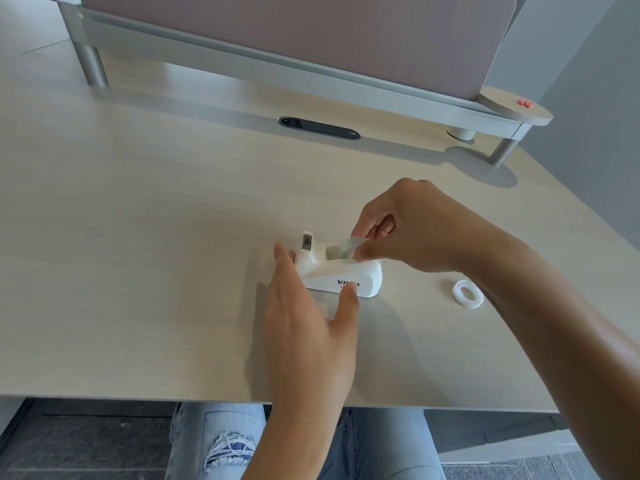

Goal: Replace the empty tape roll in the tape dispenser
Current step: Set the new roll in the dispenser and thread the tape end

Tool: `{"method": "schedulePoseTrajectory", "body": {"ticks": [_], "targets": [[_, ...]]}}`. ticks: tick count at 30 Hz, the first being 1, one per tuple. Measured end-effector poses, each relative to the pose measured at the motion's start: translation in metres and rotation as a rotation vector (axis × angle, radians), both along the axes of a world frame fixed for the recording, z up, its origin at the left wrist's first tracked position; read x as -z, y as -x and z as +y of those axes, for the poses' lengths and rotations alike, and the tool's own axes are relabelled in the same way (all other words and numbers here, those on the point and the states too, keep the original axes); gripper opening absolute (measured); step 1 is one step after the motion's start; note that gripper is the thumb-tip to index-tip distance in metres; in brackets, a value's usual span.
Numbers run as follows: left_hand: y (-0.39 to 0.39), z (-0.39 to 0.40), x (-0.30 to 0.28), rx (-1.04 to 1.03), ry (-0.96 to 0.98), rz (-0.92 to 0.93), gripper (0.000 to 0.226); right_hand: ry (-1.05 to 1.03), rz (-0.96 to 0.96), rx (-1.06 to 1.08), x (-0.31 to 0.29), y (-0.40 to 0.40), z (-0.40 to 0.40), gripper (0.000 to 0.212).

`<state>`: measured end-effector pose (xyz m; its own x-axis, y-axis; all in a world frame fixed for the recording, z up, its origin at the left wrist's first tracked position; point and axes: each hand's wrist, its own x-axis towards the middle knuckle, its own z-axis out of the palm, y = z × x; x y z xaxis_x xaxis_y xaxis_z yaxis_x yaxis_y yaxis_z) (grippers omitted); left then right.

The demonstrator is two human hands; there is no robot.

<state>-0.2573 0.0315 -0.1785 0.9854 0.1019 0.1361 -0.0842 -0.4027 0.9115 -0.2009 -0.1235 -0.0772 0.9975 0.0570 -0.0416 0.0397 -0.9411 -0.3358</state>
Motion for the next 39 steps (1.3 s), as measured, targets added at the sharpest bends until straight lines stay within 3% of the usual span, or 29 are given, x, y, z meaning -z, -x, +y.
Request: {"method": "schedulePoseTrajectory", "body": {"ticks": [9,14,17,22,27,39], "targets": [[0.003,0.002,-0.004,-0.013,-0.029,-0.018,0.090,-0.026,-0.014,-0.024,0.006,0.001,0.004,0.012],[0.005,0.000,-0.004,-0.101,-0.045,-0.247,0.058,-0.126,-0.141,-0.009,0.023,0.014,-0.004,0.009],[-0.003,-0.001,-0.009,-0.110,-0.150,-0.380,0.038,-0.219,-0.188,-0.008,0.035,0.020,-0.011,0.014],[-0.026,-0.007,-0.035,-0.016,-0.471,-0.253,0.030,-0.461,-0.201,0.003,0.046,0.021,-0.021,0.025],[-0.039,-0.012,-0.046,0.041,-0.653,-0.140,0.031,-0.621,-0.200,-0.045,0.053,0.017,-0.028,0.031],[-0.040,-0.020,-0.055,-0.041,-0.438,-0.143,0.017,-0.738,-0.212,-0.108,0.067,0.011,-0.039,0.030]]}}
